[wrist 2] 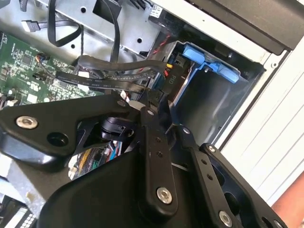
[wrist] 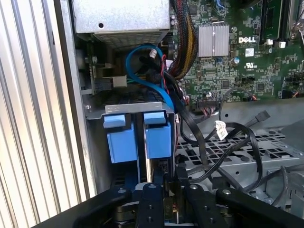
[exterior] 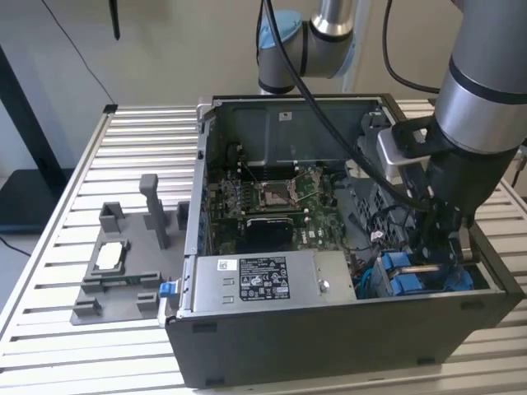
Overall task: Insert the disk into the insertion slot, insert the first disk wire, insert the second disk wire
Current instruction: 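Insert the second disk wire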
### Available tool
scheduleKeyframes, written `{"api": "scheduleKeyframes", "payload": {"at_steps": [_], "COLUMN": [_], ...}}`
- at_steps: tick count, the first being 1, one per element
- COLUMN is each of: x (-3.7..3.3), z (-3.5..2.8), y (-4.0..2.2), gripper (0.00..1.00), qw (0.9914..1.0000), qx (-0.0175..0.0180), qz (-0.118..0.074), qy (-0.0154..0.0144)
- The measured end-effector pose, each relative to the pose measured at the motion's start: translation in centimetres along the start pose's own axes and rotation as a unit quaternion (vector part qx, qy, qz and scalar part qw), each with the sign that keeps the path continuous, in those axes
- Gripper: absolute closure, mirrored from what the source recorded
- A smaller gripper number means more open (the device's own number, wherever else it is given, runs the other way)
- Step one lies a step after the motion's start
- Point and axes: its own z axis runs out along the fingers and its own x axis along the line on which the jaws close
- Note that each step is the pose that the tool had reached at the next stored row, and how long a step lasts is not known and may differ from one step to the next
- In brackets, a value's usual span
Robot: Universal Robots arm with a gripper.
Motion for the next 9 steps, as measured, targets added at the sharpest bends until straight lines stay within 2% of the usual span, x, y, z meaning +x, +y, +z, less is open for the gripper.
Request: {"api": "scheduleKeyframes", "payload": {"at_steps": [9], "x": [0.08], "z": [-0.01], "y": [-0.01], "gripper": [0.76], "qw": [1.0], "qx": [0.0], "qz": [0.0], "qy": [0.0]}}
